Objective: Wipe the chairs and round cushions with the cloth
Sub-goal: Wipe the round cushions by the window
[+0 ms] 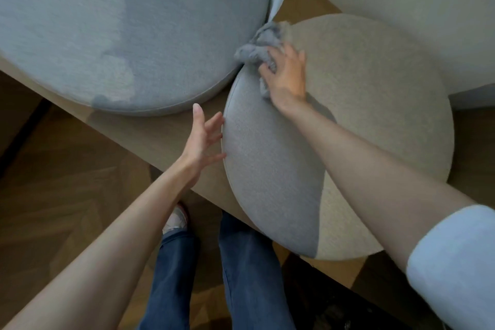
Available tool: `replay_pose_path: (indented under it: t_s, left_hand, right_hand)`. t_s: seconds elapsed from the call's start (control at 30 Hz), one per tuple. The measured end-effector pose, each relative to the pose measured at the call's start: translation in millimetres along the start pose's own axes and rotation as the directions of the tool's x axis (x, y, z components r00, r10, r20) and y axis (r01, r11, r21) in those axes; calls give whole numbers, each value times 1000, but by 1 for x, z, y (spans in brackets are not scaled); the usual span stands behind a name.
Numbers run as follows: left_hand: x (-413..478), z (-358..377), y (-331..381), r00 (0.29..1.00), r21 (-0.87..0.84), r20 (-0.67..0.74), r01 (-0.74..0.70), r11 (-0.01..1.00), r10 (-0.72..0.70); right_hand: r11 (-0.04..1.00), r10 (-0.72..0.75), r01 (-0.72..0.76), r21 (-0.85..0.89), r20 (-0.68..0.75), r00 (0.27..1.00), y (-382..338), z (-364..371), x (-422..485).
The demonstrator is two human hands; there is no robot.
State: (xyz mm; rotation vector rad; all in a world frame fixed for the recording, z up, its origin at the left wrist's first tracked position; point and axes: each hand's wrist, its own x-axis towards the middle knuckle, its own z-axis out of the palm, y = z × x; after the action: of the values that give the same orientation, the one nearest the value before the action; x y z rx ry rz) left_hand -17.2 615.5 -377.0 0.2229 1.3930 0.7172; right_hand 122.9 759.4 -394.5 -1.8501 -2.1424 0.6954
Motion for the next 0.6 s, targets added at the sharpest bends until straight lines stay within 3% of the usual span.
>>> replay_pose_path:
  t_s: [0.17,0.37,0.47,0.6]
  left_hand:
    - [-2,1,-1,999,-87,32,9,996,-6]
    - [-18,9,0,999,-155,25,28,988,-25]
    - [-33,17,0,1000,-18,-4,-4,1000,4]
    - [-53,24,-5,988,383,1,-142,913,154]
  right_hand:
    - [985,-168,157,71,185,968,-5,7,-86]
    - [983,-172,142,117,317,933,8,-3,-177]
    - [997,-38,18,76,273,961,6,-20,-199]
    - [968,234,-241,65,106,966,11,-41,-225]
